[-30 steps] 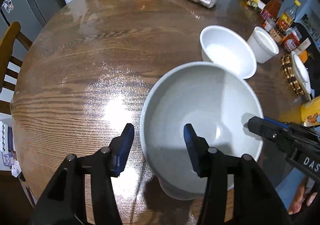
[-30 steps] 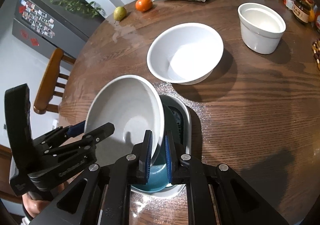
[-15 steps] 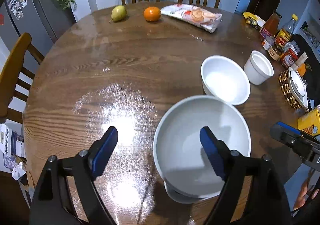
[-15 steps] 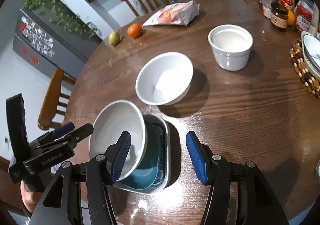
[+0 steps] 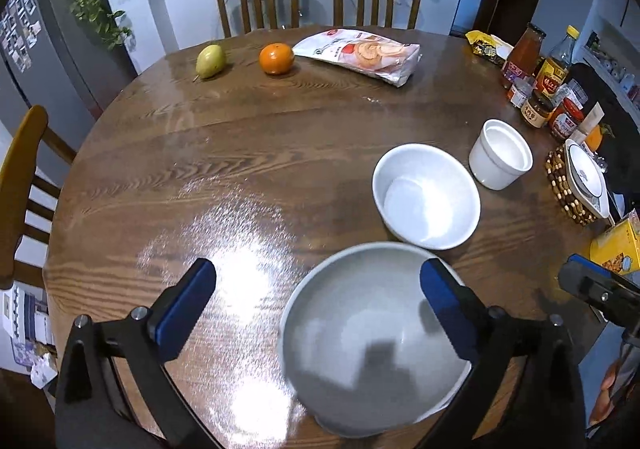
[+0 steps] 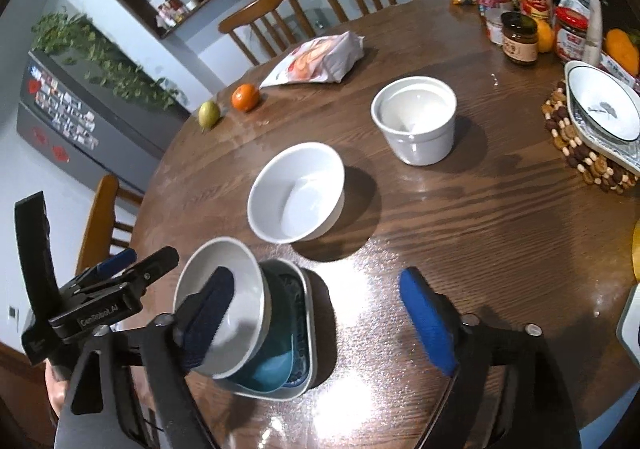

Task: Organize plates and bowls
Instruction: 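Move the left tool to the second white bowl's rim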

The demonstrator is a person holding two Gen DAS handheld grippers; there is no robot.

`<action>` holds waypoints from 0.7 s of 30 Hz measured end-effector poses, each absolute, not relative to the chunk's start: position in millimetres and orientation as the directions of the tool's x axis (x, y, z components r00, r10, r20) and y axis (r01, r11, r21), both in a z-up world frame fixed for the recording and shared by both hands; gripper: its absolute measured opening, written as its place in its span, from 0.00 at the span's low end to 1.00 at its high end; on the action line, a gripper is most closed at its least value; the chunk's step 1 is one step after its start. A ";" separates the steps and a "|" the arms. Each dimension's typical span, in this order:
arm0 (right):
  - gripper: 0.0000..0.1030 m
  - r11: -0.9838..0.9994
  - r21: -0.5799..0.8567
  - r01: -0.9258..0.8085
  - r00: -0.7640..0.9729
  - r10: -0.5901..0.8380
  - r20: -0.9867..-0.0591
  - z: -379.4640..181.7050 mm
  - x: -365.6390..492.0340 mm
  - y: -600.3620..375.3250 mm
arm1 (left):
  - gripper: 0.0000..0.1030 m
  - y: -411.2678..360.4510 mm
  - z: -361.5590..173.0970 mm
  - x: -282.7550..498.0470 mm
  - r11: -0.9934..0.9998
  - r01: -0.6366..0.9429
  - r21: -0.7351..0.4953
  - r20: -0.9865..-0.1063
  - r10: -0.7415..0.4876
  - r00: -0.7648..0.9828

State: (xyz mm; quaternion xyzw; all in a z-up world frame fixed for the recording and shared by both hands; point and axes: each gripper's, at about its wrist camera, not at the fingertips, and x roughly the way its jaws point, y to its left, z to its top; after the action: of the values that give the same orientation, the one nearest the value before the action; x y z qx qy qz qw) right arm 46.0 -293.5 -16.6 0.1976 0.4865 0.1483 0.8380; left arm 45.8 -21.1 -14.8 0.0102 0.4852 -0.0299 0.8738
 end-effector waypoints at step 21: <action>0.84 0.875 0.479 0.074 0.484 0.388 -0.785 -32.3 82.5 -301.5 | 0.99 -44.9 -26.1 118.2 0.976 0.216 0.003 -0.878 -0.101 0.467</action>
State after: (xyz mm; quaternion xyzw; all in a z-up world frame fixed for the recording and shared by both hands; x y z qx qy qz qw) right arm 82.5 -301.5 -32.3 0.2315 0.4993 0.0946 0.8296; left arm 118.2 -44.9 -26.1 0.0569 0.5078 -0.0927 0.8546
